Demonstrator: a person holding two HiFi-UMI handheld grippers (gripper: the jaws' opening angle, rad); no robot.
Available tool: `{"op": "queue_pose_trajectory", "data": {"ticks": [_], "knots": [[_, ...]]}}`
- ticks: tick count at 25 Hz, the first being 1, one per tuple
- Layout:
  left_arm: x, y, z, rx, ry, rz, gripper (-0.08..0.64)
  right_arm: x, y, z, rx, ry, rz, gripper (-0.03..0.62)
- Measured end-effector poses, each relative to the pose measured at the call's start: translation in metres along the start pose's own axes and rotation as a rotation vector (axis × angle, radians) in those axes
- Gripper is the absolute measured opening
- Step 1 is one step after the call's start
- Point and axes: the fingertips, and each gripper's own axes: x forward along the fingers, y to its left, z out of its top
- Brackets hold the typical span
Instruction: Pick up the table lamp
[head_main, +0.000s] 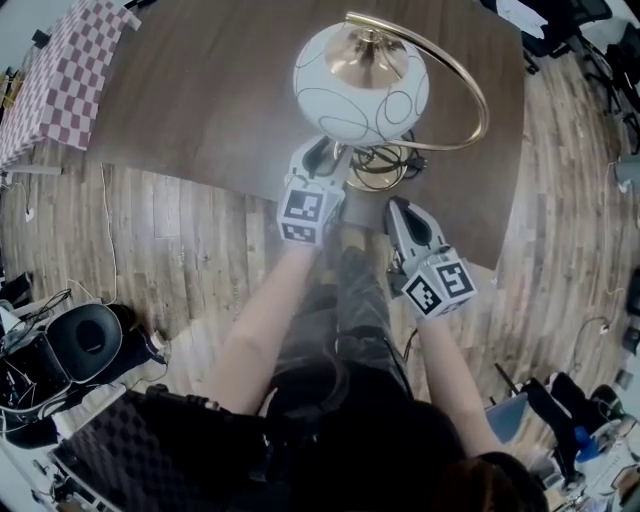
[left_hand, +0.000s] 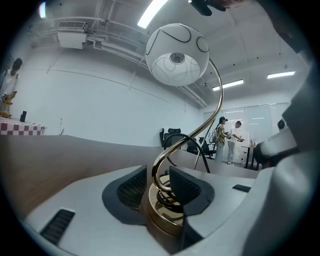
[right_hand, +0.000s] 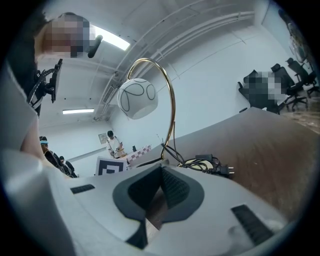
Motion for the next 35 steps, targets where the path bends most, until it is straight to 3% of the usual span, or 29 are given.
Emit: {"op": "queue_pose_trajectory", "data": {"ticks": [14,24,30,35], "knots": [[0.022,0.003,0.007,0.076,-0.015,-0.012,0.130,0.001,0.002,-0.023,0.039,0.027,0.024,0.002],[0.033,-0.003,0.009,0.081,-0.025,-0.043,0.104,0.005,0.005,-0.022,0.049,0.024,0.045,0.002],[0.037,-0.001,0.015,0.084,-0.038,-0.030,0.005,0.004,-0.002,-0.011,0.040,0.003,0.036,0.002],[0.037,-0.002,0.018,0.083,-0.045,-0.030,0.000,0.000,-0.006,0.023,-0.031,-0.038,0.030,0.014]]}}
